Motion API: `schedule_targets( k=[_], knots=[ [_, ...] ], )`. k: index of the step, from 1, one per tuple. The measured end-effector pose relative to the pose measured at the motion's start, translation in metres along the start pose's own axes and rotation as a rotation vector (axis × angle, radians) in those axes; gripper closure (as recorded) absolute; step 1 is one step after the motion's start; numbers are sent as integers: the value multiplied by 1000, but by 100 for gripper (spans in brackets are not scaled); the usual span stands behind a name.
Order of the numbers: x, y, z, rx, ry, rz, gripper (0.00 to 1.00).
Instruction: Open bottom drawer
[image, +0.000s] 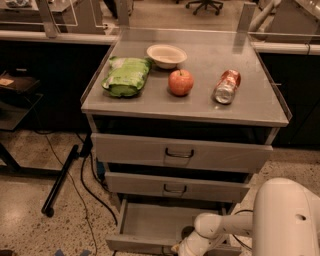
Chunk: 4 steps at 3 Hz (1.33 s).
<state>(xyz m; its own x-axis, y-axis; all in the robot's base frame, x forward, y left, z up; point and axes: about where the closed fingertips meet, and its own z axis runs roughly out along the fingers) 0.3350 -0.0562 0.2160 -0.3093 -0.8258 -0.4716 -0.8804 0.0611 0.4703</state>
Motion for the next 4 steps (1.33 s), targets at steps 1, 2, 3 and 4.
schedule_targets(
  k=[1,2,3,4],
  knots=[
    [6,-11,10,-5,16,11,0],
    [14,-19,20,-15,33,26,0],
    [24,-22,30,-28,73,46,0],
    [34,-7,25,-35,102,65,0]
  ],
)
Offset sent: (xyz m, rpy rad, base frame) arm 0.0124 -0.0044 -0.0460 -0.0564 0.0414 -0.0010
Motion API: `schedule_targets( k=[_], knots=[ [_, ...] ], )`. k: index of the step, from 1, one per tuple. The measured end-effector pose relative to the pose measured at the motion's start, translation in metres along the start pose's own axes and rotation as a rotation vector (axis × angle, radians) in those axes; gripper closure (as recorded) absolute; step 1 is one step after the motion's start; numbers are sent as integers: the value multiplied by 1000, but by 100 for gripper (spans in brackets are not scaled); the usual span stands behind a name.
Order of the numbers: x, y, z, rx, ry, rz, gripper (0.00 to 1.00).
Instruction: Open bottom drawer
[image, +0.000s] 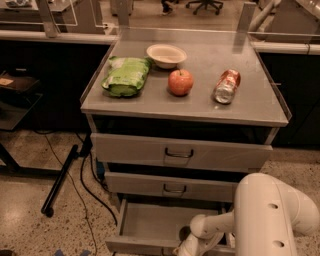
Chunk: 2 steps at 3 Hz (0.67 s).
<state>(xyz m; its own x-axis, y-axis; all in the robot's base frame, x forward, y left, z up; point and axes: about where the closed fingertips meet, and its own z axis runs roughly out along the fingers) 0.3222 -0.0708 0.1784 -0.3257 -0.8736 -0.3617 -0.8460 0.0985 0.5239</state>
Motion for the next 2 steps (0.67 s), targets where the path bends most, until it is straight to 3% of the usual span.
schedule_targets(
  k=[2],
  knots=[
    [0,11,-1,-3,-5,10,0]
  ],
)
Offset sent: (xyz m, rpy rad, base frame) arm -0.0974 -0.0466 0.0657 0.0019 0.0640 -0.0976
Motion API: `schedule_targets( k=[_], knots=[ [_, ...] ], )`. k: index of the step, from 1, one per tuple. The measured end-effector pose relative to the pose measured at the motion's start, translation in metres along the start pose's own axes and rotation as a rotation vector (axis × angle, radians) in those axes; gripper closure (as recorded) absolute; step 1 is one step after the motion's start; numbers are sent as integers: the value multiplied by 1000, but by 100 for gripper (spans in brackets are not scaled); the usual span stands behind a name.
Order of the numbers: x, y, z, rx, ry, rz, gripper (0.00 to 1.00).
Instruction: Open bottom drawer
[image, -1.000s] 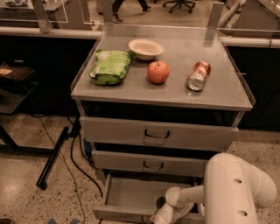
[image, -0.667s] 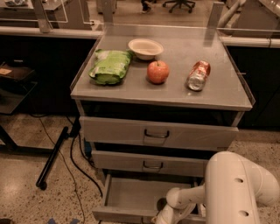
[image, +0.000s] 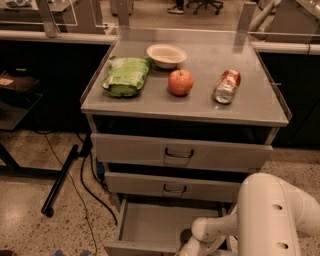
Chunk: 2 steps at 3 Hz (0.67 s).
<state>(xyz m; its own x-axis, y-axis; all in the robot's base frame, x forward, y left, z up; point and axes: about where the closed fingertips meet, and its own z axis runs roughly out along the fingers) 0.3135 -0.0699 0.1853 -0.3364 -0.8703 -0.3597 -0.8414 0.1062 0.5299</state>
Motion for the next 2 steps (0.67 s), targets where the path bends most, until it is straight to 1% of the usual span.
schedule_targets(
  k=[1,2],
  knots=[
    [2,13,-1,-4,-8,16,0],
    [1,13,-2,-7,-7,19,0]
  ],
)
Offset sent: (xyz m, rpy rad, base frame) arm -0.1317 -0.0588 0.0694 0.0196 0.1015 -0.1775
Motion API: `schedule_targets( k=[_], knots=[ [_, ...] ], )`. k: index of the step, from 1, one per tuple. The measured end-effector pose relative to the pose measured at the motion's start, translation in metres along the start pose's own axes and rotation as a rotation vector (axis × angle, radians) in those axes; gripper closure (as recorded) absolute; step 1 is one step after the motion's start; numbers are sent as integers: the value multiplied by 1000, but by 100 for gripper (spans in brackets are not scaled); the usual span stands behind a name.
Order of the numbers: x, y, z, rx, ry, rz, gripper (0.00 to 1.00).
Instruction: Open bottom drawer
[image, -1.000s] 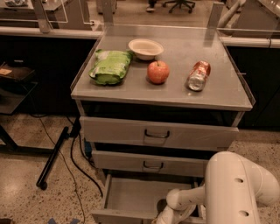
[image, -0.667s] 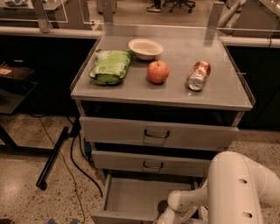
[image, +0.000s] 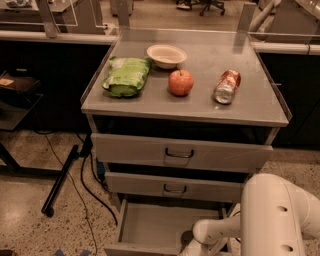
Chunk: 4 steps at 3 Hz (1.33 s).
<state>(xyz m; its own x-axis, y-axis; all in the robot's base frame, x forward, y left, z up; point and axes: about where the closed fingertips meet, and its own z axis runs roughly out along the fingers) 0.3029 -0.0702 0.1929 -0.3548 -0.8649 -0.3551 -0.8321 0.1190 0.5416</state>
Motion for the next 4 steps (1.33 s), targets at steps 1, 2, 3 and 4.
schedule_targets(
  k=[1,2,3,4],
  knots=[
    [2,10,5,-22,10,7,0],
    [4,21,11,-44,12,14,0],
    [8,32,16,-56,8,25,0],
    [16,47,23,-57,-5,40,0]
  ],
)
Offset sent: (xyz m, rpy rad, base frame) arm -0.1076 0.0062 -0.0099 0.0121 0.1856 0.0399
